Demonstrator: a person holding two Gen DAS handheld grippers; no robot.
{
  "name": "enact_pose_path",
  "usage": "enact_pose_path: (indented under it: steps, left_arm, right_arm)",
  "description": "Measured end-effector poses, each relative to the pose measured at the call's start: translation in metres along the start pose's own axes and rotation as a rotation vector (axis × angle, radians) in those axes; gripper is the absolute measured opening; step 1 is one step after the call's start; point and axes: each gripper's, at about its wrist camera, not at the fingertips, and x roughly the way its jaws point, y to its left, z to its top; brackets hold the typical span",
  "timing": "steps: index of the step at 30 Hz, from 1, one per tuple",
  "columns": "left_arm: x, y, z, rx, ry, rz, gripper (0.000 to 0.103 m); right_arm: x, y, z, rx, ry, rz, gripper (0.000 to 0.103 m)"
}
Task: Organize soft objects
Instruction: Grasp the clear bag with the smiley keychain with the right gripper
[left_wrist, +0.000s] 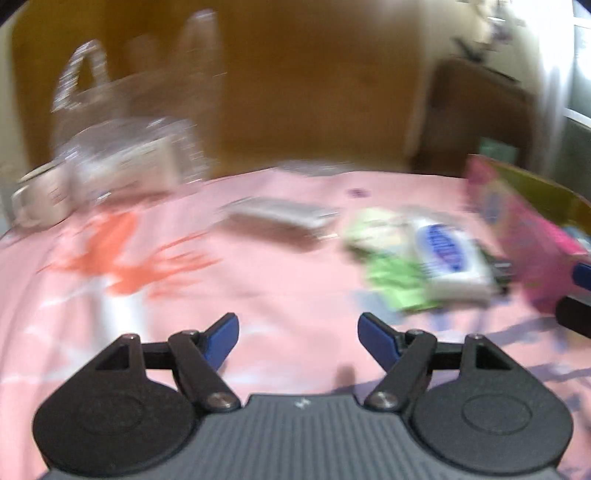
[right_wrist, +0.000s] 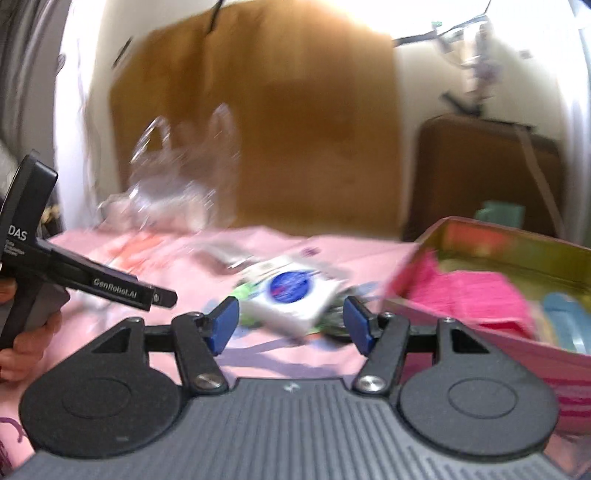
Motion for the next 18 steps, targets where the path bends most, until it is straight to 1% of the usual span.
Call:
enact_pose_path:
  steps: [2,4,5,6,7,8,9,11,13,14,16,18]
  left_arm:
    - [0.004,0.023,-0.007,-0.037,-0.004,0.043,0.073]
    - [0.007,0.04,-0.015,-0.08,-0.017,0.066,0.074]
    - [0.006,0.047,-0.016,-0.118,-0.026,0.057,0.078]
    - [0.003,0.052,-0.015,-0.155,-0.054,0.032,0.078]
    - [-0.001,0.054,-0.015,-0.177,-0.077,0.037,0.078]
    - [-0.001,0.056,-0.014,-0.193,-0.088,0.049,0.078]
    - [-0.003,0.059,-0.015,-0.208,-0.101,0.044,0.079]
    - [-0.008,0.063,-0.016,-0.225,-0.124,0.032,0.081]
    - [-0.009,0.065,-0.016,-0.242,-0.135,0.028,0.081]
    - [-0.009,0.067,-0.016,-0.251,-0.135,0.022,0.081]
    - [-0.007,0.069,-0.016,-0.268,-0.132,0.011,0.082]
    - [-0.007,0.071,-0.017,-0.282,-0.132,-0.001,0.083]
  right_arm:
    - [0.017,0.01,0.007,-0.012,0.035,0.028,0.065]
    - [0.031,0.018,0.015,-0.009,0.053,0.056,0.065]
    - [0.041,0.021,0.021,-0.006,0.062,0.069,0.065]
    - [0.052,0.026,0.026,-0.007,0.072,0.082,0.065]
    - [0.061,0.031,0.029,-0.013,0.082,0.091,0.066]
    - [0.073,0.037,0.032,-0.019,0.094,0.099,0.068]
    - [0.086,0.041,0.037,-0.025,0.106,0.109,0.07]
    - [0.115,0.052,0.045,-0.048,0.12,0.121,0.087]
    - [0.145,0.061,0.053,-0.107,0.143,0.101,0.089]
    - [0.158,0.064,0.055,-0.141,0.167,0.091,0.089]
    - [0.193,0.074,0.061,-0.211,0.252,0.072,0.089]
    - [0.221,0.079,0.065,-0.244,0.327,0.048,0.092]
